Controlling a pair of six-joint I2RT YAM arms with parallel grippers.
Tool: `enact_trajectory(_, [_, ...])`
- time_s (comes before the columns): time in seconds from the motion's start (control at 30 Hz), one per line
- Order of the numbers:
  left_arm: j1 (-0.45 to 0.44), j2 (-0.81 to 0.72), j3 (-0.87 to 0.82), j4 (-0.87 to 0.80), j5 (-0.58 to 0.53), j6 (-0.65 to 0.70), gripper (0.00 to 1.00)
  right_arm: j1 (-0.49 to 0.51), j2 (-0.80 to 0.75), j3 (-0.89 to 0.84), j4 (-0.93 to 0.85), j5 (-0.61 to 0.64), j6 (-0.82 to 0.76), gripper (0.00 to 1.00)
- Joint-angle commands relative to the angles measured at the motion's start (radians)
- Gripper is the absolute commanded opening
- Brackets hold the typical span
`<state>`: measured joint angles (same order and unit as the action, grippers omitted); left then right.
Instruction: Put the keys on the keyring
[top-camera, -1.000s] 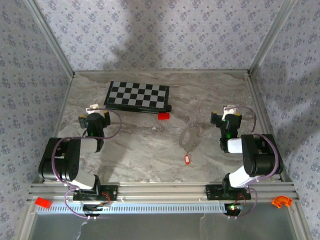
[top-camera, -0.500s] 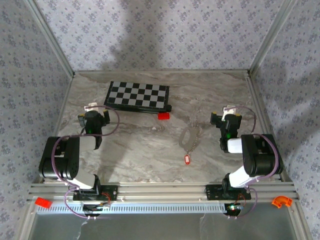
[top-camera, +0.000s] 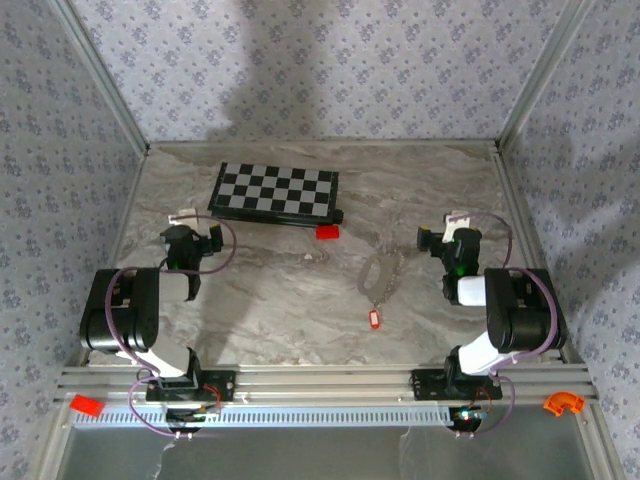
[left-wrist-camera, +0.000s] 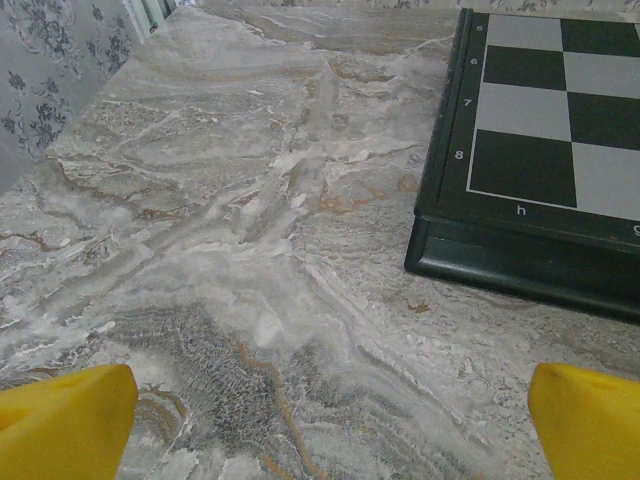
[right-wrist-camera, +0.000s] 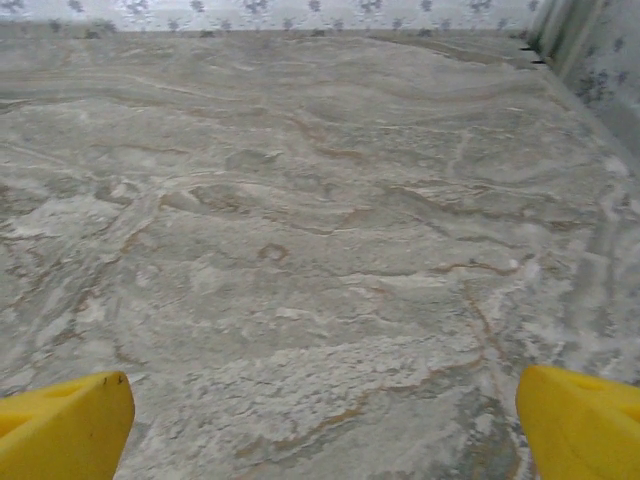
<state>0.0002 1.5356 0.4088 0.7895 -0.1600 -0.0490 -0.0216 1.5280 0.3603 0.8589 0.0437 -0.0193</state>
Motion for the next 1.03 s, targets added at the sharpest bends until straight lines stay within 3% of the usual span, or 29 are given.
enact_trajectory(0.0, [0.001,0.001,-0.005,0.042,0.019,0.003,1.0,-0.011,0.007,0.028,-0.025,-0.037,-0.004,1.0])
enact_trajectory(1.0, [0.0,0.0,0.001,0.031,0.041,0.014,1.0,-0.001,0.005,0.022,-0.014,0.009,-0.007,1.0])
